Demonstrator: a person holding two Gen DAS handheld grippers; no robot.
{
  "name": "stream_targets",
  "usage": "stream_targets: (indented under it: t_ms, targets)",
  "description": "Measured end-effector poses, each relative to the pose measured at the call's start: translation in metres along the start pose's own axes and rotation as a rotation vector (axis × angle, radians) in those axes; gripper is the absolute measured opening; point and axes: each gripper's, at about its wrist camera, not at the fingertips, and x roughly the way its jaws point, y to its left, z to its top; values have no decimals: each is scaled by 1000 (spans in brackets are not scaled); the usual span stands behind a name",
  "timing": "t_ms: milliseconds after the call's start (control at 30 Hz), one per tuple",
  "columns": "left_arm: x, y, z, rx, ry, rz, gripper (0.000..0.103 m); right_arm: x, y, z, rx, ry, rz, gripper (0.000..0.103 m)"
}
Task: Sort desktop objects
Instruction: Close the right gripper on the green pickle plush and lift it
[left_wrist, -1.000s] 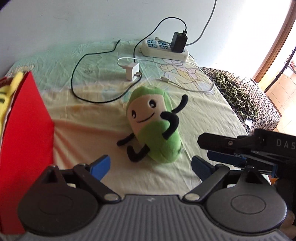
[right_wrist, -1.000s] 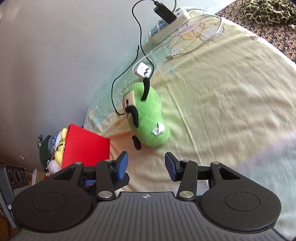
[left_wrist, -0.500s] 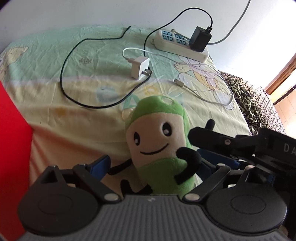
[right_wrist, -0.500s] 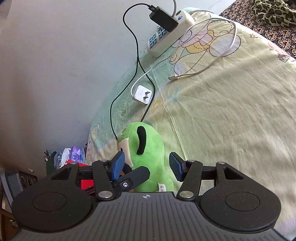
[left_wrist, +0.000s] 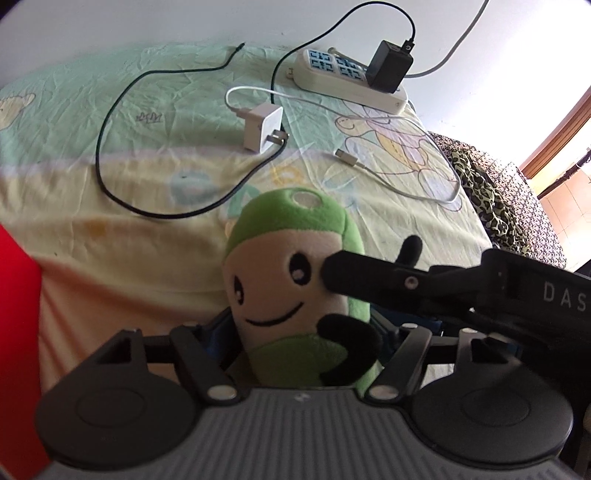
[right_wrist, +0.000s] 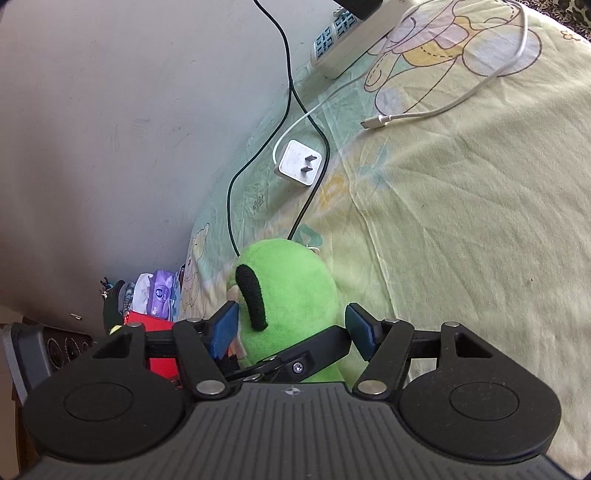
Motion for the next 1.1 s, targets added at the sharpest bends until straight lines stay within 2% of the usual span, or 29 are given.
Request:
stream_targets:
  t_ms: [233,333,633,800,1100]
  targets:
    - [-16,-13,-11,13,-1,-36,73,-21,-5,-1,53,-2,19,47]
    - [-30,-20,-23,26,-16,-54,72,-32,-5,-6,74,-1,11,46]
    - [-67,-33,-64,80,-23,-95,73,-75,15,-41,31,-22,-19,46]
    - [-81,-29,-87,96,-7,-134,73,-90,23,-72,20,-43,-55,46]
    - [-131,-5,-116,217,-3,-209,73,-105,51,-126,37,-95,-106,47]
